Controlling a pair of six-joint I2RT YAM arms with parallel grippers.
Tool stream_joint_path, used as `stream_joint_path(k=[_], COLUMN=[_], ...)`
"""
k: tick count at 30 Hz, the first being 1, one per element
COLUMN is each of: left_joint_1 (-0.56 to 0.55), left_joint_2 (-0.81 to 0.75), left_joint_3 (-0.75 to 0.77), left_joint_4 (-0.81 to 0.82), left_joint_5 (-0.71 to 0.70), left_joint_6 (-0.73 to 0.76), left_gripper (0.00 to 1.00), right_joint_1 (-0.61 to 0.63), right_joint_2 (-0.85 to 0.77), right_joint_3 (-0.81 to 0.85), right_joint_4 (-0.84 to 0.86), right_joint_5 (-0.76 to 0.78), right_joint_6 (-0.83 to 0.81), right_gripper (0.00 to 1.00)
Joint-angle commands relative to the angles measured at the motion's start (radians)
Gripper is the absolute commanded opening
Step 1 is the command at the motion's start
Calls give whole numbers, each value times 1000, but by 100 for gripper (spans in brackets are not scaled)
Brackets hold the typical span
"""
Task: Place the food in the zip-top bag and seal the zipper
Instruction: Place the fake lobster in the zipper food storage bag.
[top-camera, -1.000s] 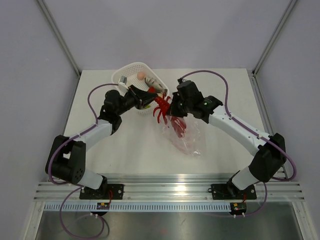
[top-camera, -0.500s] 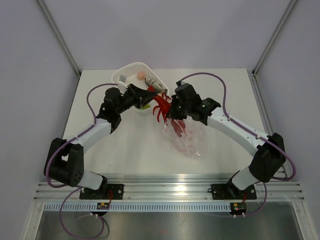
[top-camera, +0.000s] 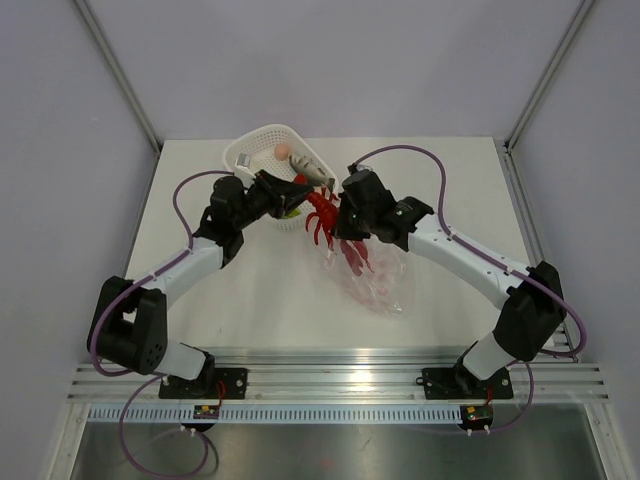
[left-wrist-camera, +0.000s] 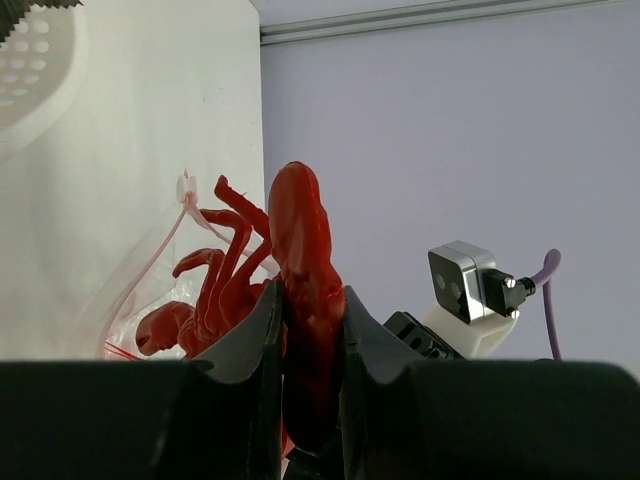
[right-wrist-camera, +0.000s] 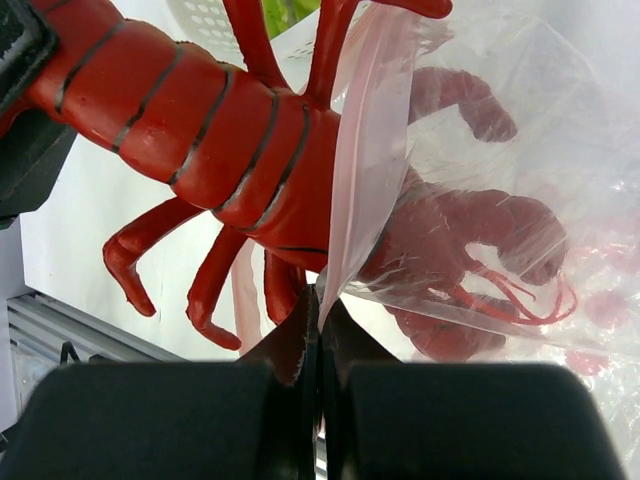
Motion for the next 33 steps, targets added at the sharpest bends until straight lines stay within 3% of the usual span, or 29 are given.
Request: stream_joint_path(k=[1, 19, 33], left_joint_1=[-29, -88, -98], left_joint_2=[-65, -171, -131], left_joint_3=[2, -117, -99], left_joint_4=[57, 100, 109], left_joint_5=[-69, -207, -129], left_joint_6=[2, 134, 197], left_gripper=[0, 0, 0], right_joint_1=[34, 42, 42], right_joint_2=[13, -2, -11], right_joint_3=[45, 73, 97], right_joint_4=[33, 49, 32], right_joint_5=[-33, -59, -59], right_joint_6=[4, 21, 12], right_gripper=[0, 0, 0])
